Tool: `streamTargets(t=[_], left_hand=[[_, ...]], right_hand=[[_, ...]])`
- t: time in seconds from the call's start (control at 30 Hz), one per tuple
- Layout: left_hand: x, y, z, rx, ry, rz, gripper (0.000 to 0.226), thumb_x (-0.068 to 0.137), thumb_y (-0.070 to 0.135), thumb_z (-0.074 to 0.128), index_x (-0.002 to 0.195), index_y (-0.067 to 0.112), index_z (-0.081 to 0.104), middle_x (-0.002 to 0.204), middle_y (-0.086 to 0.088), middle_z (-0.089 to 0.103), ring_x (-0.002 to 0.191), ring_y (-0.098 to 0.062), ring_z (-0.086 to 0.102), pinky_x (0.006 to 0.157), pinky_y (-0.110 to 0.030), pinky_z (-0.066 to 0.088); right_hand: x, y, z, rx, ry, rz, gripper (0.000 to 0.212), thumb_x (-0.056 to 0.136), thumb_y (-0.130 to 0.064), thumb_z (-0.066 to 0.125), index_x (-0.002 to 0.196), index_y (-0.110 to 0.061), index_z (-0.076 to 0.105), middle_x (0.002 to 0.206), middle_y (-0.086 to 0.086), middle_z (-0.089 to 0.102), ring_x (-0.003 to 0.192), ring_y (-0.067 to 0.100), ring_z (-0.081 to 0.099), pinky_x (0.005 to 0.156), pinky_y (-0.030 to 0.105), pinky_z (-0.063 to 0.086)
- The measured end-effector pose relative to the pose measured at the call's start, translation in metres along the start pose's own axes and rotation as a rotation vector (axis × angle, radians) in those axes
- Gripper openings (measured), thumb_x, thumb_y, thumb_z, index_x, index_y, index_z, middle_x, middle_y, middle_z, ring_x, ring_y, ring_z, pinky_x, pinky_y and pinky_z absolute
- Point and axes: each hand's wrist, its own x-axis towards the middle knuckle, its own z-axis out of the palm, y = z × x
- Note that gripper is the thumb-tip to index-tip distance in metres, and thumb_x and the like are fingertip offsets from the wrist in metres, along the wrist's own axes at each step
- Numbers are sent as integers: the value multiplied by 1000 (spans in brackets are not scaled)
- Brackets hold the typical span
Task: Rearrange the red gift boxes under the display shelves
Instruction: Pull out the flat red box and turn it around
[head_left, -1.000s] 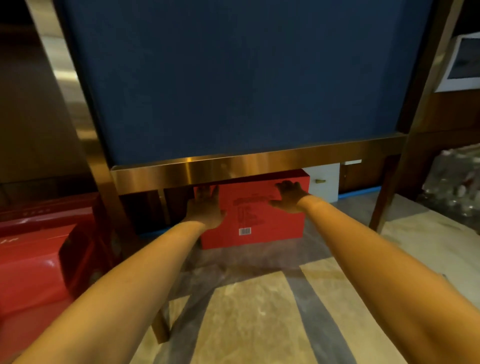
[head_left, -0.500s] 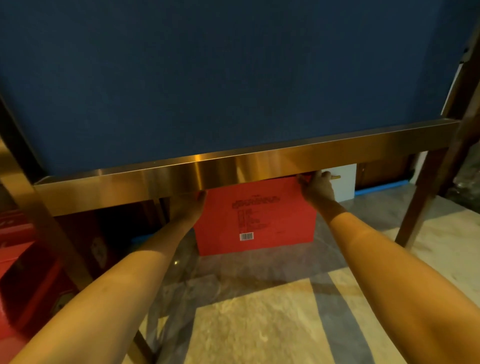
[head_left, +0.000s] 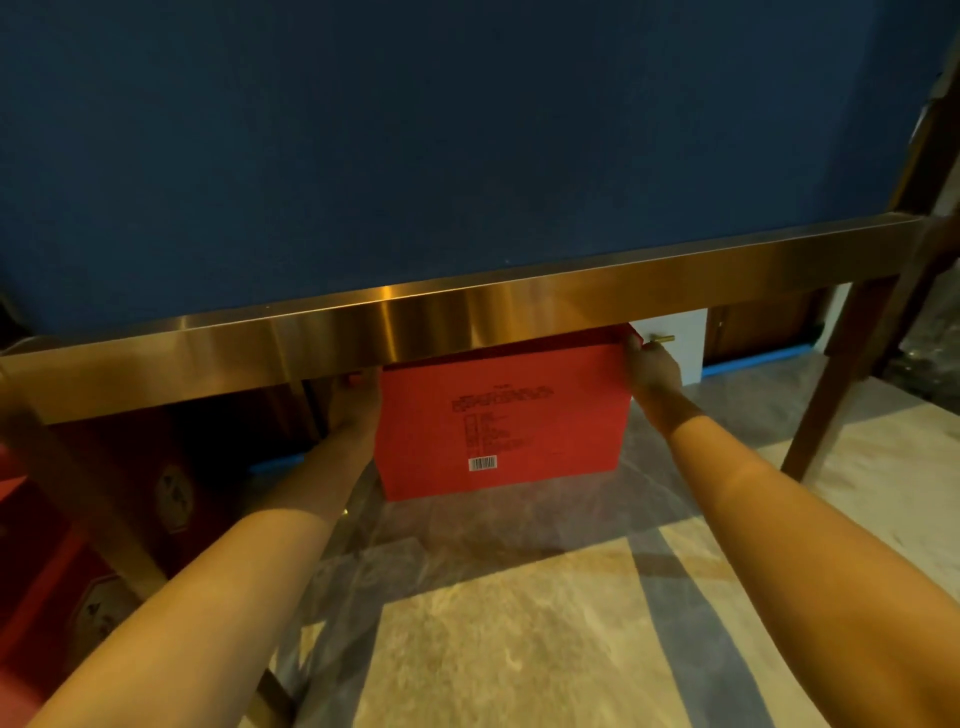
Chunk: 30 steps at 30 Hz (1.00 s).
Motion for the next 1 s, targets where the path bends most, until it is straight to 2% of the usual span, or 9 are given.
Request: streamTargets(t=[0.07, 0.2, 0.33, 0.47, 0.57, 0.67, 0.77, 0.87, 1.0], left_hand=[[-2, -11, -1, -46, 55, -6, 47, 89, 35, 48, 130, 11, 48, 132, -19, 54, 123, -36, 51, 106, -47, 38], [-31, -18, -9, -105, 102, -33, 54, 91, 33, 49, 139, 11, 40, 139, -16, 50, 126, -35, 48, 100, -37, 37], [-56, -23, -15, -109, 124, 26, 50, 92, 33, 47, 138, 14, 40, 134, -15, 54, 120, -33, 53, 90, -34, 37], [-77, -23, -25, -15, 142, 5, 52, 92, 33, 47, 137, 9, 39, 137, -20, 52, 121, -37, 51, 95, -38, 39], [-92, -28, -34, -6, 132, 21, 44, 91, 35, 48, 129, 13, 46, 125, -21, 59, 109, -37, 58, 91, -42, 44], [-108, -32, -44, 15, 114, 20, 43, 90, 41, 47, 126, 18, 48, 115, -11, 63, 103, -35, 61, 85, -41, 48], [-122, -32, -52, 76, 116, -41, 51, 90, 45, 45, 129, 12, 46, 115, -14, 60, 108, -37, 58, 83, -37, 45], [-134, -35, -58, 135, 85, -75, 66, 81, 55, 44, 123, 3, 46, 124, -23, 57, 112, -40, 55, 96, -48, 45], [-152, -42, -65, 144, 38, -41, 66, 78, 55, 46, 124, 7, 45, 127, -22, 56, 116, -41, 52, 99, -51, 43]], right_hand=[[-9, 7, -2, 35, 11, -27, 52, 98, -37, 28, 125, 3, 47, 125, 27, 56, 113, 40, 54, 79, 36, 37], [-38, 19, -10, 41, 9, -65, 50, 100, -33, 24, 125, 6, 43, 128, 31, 53, 116, 42, 52, 90, 41, 40], [-53, 20, -24, 19, -7, -24, 51, 100, -34, 22, 127, 5, 41, 129, 30, 52, 118, 41, 51, 92, 42, 39], [-69, 27, -37, 33, 17, -41, 49, 100, -33, 25, 124, 5, 45, 122, 31, 56, 111, 41, 55, 78, 38, 39], [-82, 33, -46, 24, 29, -78, 49, 100, -32, 25, 123, 5, 46, 119, 30, 58, 106, 41, 57, 73, 35, 38], [-92, 33, -56, -56, 42, -15, 51, 100, -34, 24, 126, 5, 45, 121, 29, 56, 101, 40, 56, 74, 36, 37], [-100, 32, -65, -155, 55, 11, 54, 99, -33, 23, 127, 7, 43, 125, 30, 54, 109, 43, 54, 79, 40, 39], [-109, 32, -73, -211, 59, 19, 57, 98, -37, 22, 128, 7, 45, 127, 31, 53, 114, 43, 52, 91, 44, 41], [-121, 34, -82, -229, 59, 23, 61, 98, -41, 21, 132, 4, 43, 131, 30, 51, 119, 44, 49, 97, 49, 40]])
